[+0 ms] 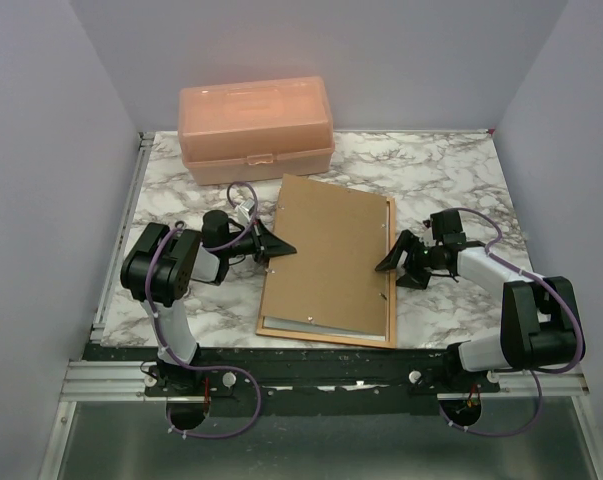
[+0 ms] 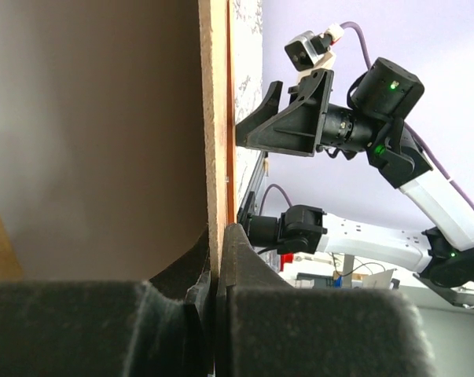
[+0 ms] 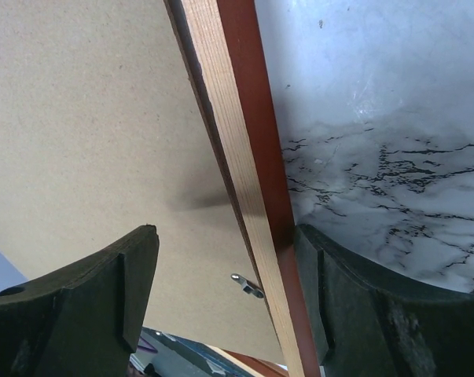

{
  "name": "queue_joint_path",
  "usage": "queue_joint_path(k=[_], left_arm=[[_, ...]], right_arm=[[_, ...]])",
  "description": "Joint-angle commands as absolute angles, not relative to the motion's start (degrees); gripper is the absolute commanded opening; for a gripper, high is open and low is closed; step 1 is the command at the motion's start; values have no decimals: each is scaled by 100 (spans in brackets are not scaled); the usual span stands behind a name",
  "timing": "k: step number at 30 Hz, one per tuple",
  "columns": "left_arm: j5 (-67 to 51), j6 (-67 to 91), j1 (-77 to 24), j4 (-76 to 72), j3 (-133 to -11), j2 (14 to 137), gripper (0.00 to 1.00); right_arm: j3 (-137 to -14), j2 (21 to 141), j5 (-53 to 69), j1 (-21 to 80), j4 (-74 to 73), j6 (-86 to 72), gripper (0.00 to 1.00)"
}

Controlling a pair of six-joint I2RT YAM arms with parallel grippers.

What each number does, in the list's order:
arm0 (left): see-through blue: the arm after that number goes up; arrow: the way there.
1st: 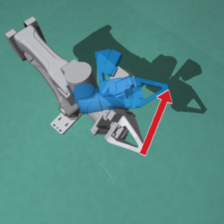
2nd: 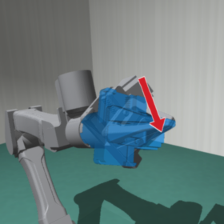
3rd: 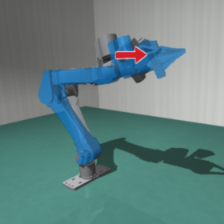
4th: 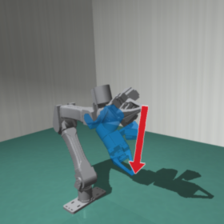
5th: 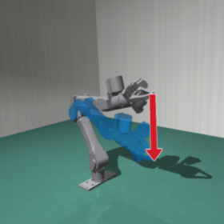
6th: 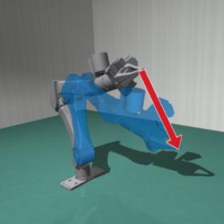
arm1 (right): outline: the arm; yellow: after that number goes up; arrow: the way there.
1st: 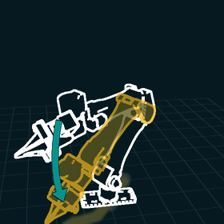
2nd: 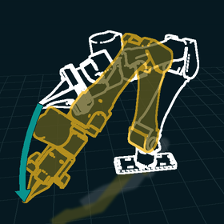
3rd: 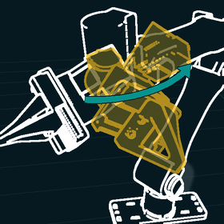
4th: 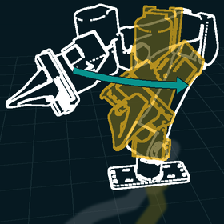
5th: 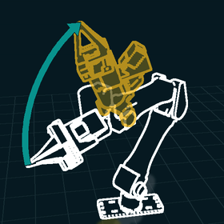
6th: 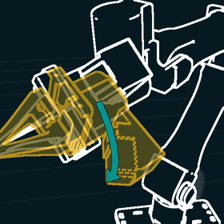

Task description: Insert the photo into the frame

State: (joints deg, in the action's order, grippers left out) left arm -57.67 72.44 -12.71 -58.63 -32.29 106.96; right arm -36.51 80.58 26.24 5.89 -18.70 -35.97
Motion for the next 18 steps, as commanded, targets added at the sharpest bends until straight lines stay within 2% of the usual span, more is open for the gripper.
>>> queue_joint_path(k=[1, 6, 18], left_arm=[[-5922, 7105, -1230, -6036, -3184, 10745, 0], [-5766, 6749, -1324, -5540, -3210, 10658, 0], [-5766, 7365, -1524, -6376, -3191, 10975, 0]], right_arm=[[-3529, 8147, 2628, 554, -1752, -3587, 76], [-3526, 8156, 2667, 554, -1732, -3604, 75], [-3418, 8205, 2776, 557, -1588, -3636, 74]])
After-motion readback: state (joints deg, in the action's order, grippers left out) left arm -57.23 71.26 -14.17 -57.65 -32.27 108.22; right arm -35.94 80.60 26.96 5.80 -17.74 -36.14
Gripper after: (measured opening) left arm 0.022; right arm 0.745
